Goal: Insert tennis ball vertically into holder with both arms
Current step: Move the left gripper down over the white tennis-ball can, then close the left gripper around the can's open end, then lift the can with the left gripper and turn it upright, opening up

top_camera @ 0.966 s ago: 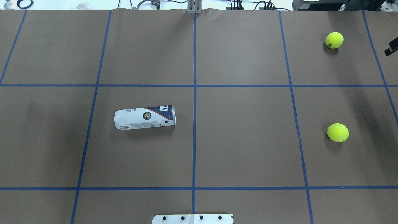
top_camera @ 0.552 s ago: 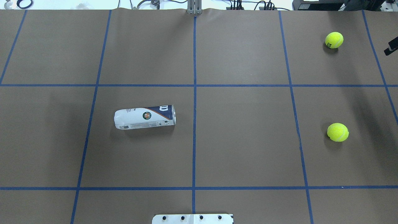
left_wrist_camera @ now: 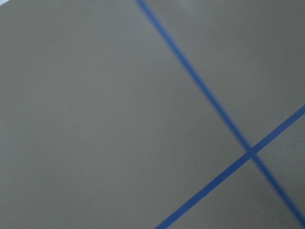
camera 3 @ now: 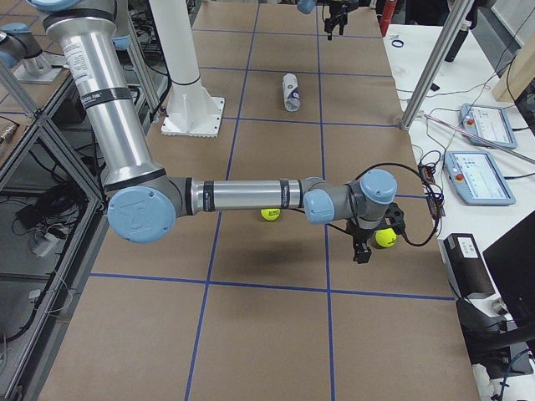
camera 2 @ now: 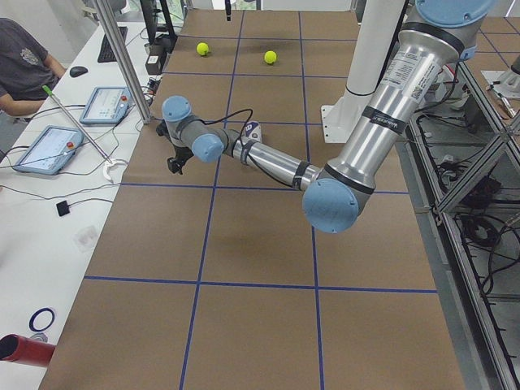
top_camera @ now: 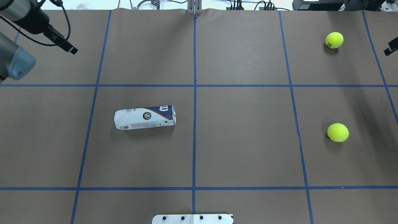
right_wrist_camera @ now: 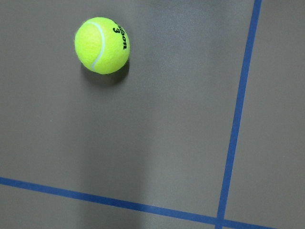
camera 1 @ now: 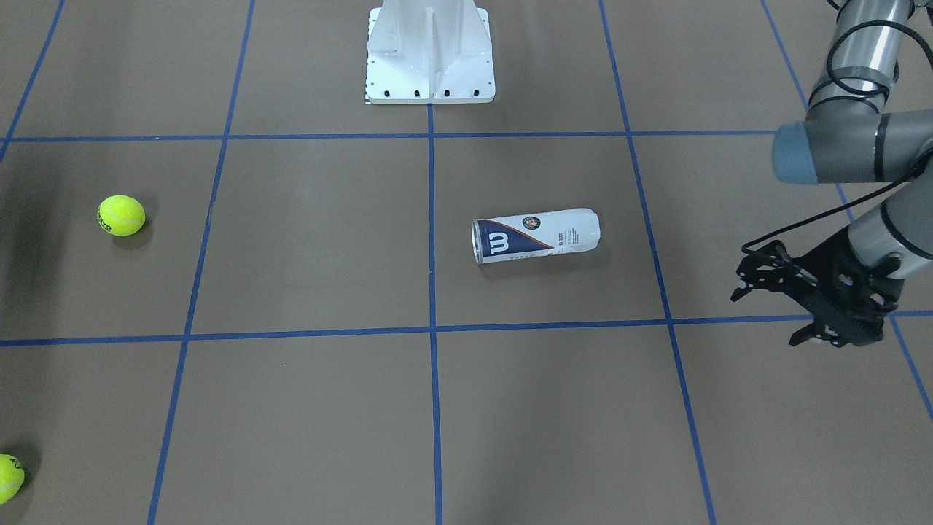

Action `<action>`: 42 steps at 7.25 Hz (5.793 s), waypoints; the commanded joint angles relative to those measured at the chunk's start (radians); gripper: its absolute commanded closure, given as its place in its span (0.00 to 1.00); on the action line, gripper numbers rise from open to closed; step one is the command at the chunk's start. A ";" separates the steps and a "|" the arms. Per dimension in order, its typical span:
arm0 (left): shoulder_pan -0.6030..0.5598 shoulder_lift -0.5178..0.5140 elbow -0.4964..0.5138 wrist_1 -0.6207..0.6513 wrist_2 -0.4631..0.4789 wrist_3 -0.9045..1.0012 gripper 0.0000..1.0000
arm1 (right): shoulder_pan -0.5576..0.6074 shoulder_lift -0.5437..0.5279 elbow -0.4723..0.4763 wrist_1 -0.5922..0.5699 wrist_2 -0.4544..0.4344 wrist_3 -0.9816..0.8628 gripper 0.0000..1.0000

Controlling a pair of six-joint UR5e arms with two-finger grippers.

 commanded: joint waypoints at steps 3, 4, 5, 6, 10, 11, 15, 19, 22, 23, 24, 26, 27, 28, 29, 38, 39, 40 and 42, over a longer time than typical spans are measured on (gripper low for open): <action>0.219 -0.180 -0.027 -0.005 0.117 -0.026 0.02 | -0.002 0.000 0.001 0.000 0.000 0.002 0.01; 0.276 -0.202 -0.039 0.001 0.149 0.046 0.02 | -0.002 0.002 0.004 -0.002 0.003 0.002 0.00; 0.316 -0.204 -0.038 0.004 0.156 0.124 0.03 | -0.003 0.002 -0.001 -0.002 0.003 0.002 0.00; 0.356 -0.202 -0.039 0.010 0.192 0.172 0.03 | -0.003 0.000 0.001 -0.002 0.003 0.002 0.00; 0.465 -0.296 -0.059 0.231 0.301 0.304 0.05 | -0.003 -0.006 0.002 -0.002 0.037 0.002 0.01; 0.517 -0.299 -0.058 0.233 0.397 0.328 0.05 | -0.003 -0.006 -0.001 -0.002 0.037 0.002 0.01; 0.546 -0.288 -0.055 0.237 0.433 0.356 0.05 | -0.003 -0.006 -0.007 -0.002 0.038 0.001 0.00; 0.569 -0.273 -0.048 0.259 0.433 0.355 0.02 | -0.003 -0.006 -0.009 -0.002 0.038 0.001 0.00; 0.585 -0.271 -0.038 0.257 0.435 0.353 0.01 | -0.003 -0.006 -0.010 -0.002 0.038 0.001 0.00; 0.591 -0.274 -0.022 0.256 0.437 0.355 0.01 | -0.003 -0.006 -0.009 -0.002 0.038 0.001 0.00; 0.594 -0.273 -0.012 0.250 0.462 0.355 0.01 | -0.003 -0.006 -0.010 -0.002 0.038 0.001 0.00; 0.594 -0.274 0.007 0.246 0.466 0.356 0.01 | -0.003 -0.006 -0.009 -0.002 0.038 0.001 0.01; 0.597 -0.276 0.011 0.246 0.466 0.356 0.01 | -0.003 -0.006 -0.009 -0.002 0.038 0.001 0.00; 0.597 -0.276 0.018 0.245 0.466 0.356 0.02 | -0.003 -0.006 -0.009 -0.002 0.038 0.001 0.01; 0.598 -0.276 0.019 0.245 0.466 0.356 0.07 | -0.003 -0.006 -0.009 -0.002 0.038 0.001 0.00; 0.479 -0.271 0.007 -0.629 0.615 -0.224 0.44 | -0.003 -0.003 0.005 0.000 0.050 0.001 0.00; 0.483 -0.271 0.048 -0.793 0.695 -0.309 0.44 | -0.006 -0.002 0.004 0.000 0.050 0.002 0.00; 0.485 -0.271 0.080 -0.903 0.738 -0.379 0.48 | -0.006 -0.001 0.005 0.000 0.050 0.002 0.00; 0.506 -0.271 0.113 -1.037 0.887 -0.466 0.48 | -0.008 0.003 0.007 0.000 0.052 0.002 0.00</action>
